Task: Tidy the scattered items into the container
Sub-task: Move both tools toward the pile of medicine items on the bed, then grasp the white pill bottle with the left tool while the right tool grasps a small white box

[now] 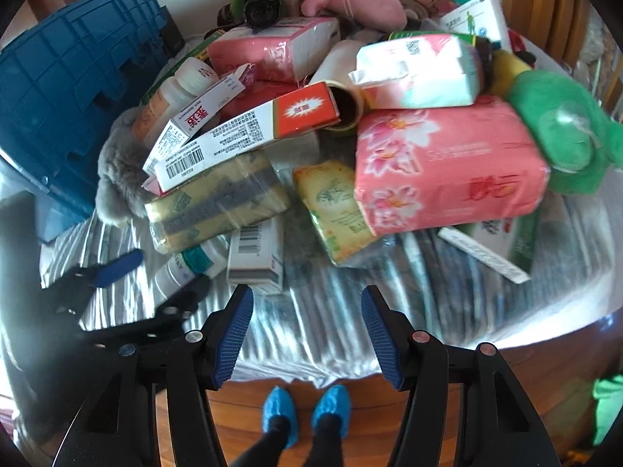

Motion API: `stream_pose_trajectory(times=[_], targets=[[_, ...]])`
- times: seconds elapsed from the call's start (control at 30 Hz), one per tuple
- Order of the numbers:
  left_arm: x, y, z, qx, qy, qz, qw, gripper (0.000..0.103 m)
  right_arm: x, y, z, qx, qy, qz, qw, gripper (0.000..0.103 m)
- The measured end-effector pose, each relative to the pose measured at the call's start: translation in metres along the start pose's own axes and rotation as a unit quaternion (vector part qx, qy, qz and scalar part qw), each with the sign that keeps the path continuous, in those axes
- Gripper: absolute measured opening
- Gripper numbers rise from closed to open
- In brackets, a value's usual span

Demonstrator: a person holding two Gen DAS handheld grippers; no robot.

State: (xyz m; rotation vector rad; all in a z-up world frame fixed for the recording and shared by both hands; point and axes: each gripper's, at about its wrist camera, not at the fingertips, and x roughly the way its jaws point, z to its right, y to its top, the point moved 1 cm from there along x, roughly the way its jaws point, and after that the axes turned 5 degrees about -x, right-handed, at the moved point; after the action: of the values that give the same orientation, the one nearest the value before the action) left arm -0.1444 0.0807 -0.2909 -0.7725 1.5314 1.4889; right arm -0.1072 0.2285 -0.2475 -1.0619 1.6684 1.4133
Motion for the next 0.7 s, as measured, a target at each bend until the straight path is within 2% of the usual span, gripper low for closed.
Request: stream_pose_trajectory(times=[0.03,0.07,0.17,0.47,0.53,0.6,0.7], targets=[[0.004,0.000,0.000,0.003,-0.004,-0.001,1.0000,0.067,0.002,0.000,-0.002,0.002,0.005,0.002,1.000,0.058],[0.006,0.000,-0.001,0.002,-0.008,-0.003,1.0000,0.059,0.005,0.001,-0.006,0.000,0.006,0.003,1.000,0.057],[0.004,0.000,-0.006,0.008,-0.010,0.006,0.9999,0.049,0.014,0.002,-0.015,-0.001,0.008,-0.001,1.000,0.053],[0.001,-0.001,-0.011,0.019,-0.015,0.016,0.9996,0.050,0.031,0.005,-0.032,-0.003,0.023,0.000,1.000,0.052],[-0.001,-0.002,-0.011,0.024,-0.017,0.018,0.9994,0.051,0.035,0.007,-0.032,-0.005,0.018,-0.003,1.000,0.049],[-0.002,-0.004,-0.012,0.024,-0.018,0.017,0.9994,0.047,0.041,0.008,-0.031,-0.006,0.015,-0.011,1.000,0.037],[-0.007,-0.007,-0.013,0.020,-0.020,0.014,0.9995,0.046,0.039,0.005,-0.030,-0.005,0.010,-0.014,1.000,0.032]])
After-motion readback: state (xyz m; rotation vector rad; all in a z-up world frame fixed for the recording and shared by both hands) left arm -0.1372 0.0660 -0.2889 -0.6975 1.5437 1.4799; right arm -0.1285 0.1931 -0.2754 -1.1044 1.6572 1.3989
